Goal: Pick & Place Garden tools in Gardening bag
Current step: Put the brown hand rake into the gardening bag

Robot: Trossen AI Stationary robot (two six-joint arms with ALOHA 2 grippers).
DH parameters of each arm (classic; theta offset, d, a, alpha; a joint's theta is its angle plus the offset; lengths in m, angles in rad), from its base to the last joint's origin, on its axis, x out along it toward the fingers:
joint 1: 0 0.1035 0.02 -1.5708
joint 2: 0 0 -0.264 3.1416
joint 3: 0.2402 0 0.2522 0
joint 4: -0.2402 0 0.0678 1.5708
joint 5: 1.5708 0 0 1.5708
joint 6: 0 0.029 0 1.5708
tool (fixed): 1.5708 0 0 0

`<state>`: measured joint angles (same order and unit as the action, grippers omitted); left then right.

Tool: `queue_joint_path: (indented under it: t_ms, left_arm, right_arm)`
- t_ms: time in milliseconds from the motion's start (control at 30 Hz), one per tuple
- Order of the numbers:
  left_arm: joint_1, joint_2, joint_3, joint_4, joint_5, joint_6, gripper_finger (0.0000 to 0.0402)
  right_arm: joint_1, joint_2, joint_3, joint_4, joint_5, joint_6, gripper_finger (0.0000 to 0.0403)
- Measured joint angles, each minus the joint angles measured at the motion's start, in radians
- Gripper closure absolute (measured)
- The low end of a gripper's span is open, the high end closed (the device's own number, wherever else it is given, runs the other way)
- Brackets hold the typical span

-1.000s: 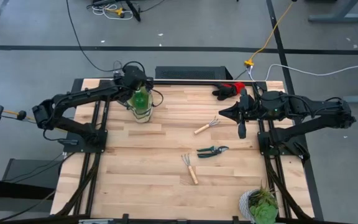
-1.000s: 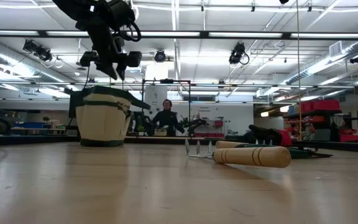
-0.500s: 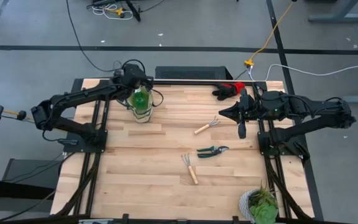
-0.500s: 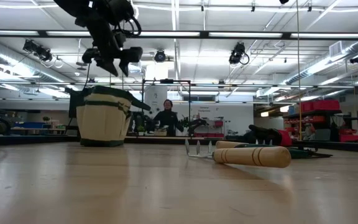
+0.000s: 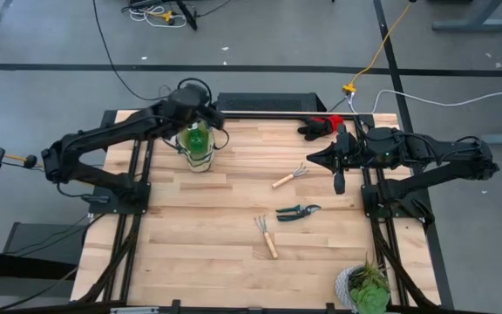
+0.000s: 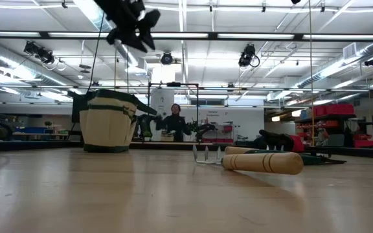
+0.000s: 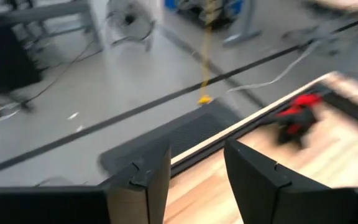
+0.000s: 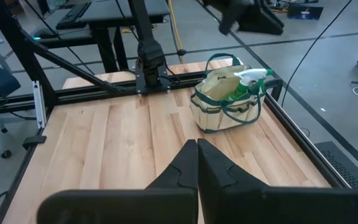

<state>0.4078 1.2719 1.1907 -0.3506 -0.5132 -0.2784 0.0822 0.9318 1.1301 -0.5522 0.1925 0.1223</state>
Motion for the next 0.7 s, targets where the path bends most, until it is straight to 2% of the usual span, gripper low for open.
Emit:
queue_joint_path:
  t_ms: [267,700]
  left_arm:
    - [-0.109,0.001,0.092,-0.004,0.022,0.047,0.0262]
    - [-0.236,0.001,0.095,-0.054,0.047,0.065,0.0283]
  right_arm:
    - [0.000,0.000,0.000,-0.001,0.000,0.000,0.0403]
    - [0.000,0.000,0.000,-0.001,0.000,0.000,0.0403]
